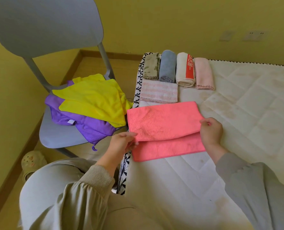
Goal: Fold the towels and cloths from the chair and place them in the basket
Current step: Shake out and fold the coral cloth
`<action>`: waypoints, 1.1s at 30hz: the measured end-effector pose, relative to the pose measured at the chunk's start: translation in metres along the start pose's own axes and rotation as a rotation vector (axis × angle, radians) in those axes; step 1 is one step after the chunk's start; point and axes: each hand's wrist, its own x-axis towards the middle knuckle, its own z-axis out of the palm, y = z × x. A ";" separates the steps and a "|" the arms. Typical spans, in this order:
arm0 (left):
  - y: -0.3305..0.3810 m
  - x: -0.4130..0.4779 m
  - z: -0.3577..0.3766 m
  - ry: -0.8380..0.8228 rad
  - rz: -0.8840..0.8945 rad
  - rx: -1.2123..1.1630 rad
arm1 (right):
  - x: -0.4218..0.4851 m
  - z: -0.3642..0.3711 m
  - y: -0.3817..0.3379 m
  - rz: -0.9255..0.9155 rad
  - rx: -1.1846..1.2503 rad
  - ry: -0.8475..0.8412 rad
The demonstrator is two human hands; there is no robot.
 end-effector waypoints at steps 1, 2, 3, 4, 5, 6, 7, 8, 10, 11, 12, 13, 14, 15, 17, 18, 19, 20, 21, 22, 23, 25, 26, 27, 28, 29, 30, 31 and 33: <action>-0.001 -0.002 -0.001 -0.012 -0.027 0.059 | -0.003 0.001 0.009 0.007 -0.080 -0.041; -0.004 -0.004 -0.002 -0.016 -0.047 0.118 | -0.006 0.002 0.017 0.016 -0.156 -0.084; -0.006 -0.006 -0.003 -0.016 -0.054 0.168 | -0.009 0.002 0.023 0.017 -0.202 -0.104; -0.008 -0.008 -0.002 -0.006 -0.043 0.213 | -0.012 0.002 0.027 0.006 -0.211 -0.095; -0.009 -0.009 -0.001 0.007 -0.016 0.251 | -0.015 0.001 0.026 -0.015 -0.200 -0.065; -0.009 -0.010 0.000 0.019 0.021 0.285 | -0.018 -0.001 0.025 -0.033 -0.179 -0.026; -0.009 -0.011 0.001 0.026 0.052 0.313 | -0.021 -0.003 0.022 -0.044 -0.147 0.012; -0.009 -0.013 0.001 0.025 0.072 0.341 | -0.023 -0.005 0.022 -0.054 -0.113 0.040; -0.010 -0.016 0.001 0.006 0.086 0.414 | -0.027 -0.008 0.023 -0.062 -0.067 0.072; -0.012 -0.017 0.001 -0.009 0.092 0.474 | -0.029 -0.011 0.026 -0.051 -0.067 0.077; -0.013 -0.018 -0.001 -0.021 0.098 0.540 | -0.031 -0.011 0.029 -0.038 -0.077 0.075; -0.014 -0.019 -0.002 -0.031 0.098 0.600 | -0.034 -0.012 0.033 -0.023 -0.100 0.063; -0.017 -0.020 -0.003 -0.040 0.094 0.652 | -0.036 -0.012 0.037 -0.009 -0.136 0.040; -0.018 -0.020 -0.005 -0.051 0.087 0.699 | -0.038 -0.013 0.041 -0.010 -0.183 0.014; -0.023 -0.021 -0.007 -0.083 0.077 0.793 | -0.039 -0.012 0.051 -0.061 -0.259 -0.003; -0.025 -0.021 -0.007 -0.099 0.081 0.831 | -0.039 -0.011 0.056 -0.096 -0.277 0.010; -0.027 -0.021 -0.008 -0.110 0.088 0.860 | -0.039 -0.011 0.059 -0.125 -0.283 0.030; -0.030 -0.020 -0.009 -0.113 0.101 0.883 | -0.038 -0.011 0.062 -0.146 -0.282 0.052; -0.031 -0.019 -0.009 -0.112 0.116 0.904 | -0.037 -0.011 0.064 -0.162 -0.278 0.072; -0.031 -0.019 -0.010 -0.113 0.139 0.920 | -0.035 -0.011 0.066 -0.176 -0.279 0.087; -0.031 -0.019 -0.010 -0.118 0.160 0.941 | -0.034 -0.011 0.068 -0.194 -0.287 0.096; -0.032 -0.018 -0.011 -0.135 0.199 1.008 | -0.036 -0.010 0.069 -0.251 -0.321 0.112; -0.033 -0.017 -0.011 -0.130 0.227 1.079 | -0.038 -0.009 0.070 -0.284 -0.353 0.116; -0.031 -0.018 -0.009 -0.089 0.290 1.205 | -0.040 -0.009 0.069 -0.309 -0.393 0.113; -0.030 -0.017 -0.008 -0.001 0.428 1.344 | -0.042 -0.010 0.066 -0.322 -0.432 0.113; -0.032 -0.013 -0.007 0.092 0.622 1.457 | -0.044 -0.011 0.061 -0.328 -0.461 0.114; -0.034 -0.011 -0.004 0.137 0.803 1.539 | -0.048 -0.010 0.054 -0.346 -0.466 0.111; -0.034 -0.010 0.001 0.158 0.905 1.597 | -0.053 -0.008 0.044 -0.403 -0.455 0.095; -0.037 -0.007 0.012 0.126 0.903 1.660 | -0.066 0.004 0.025 -0.607 -0.434 0.015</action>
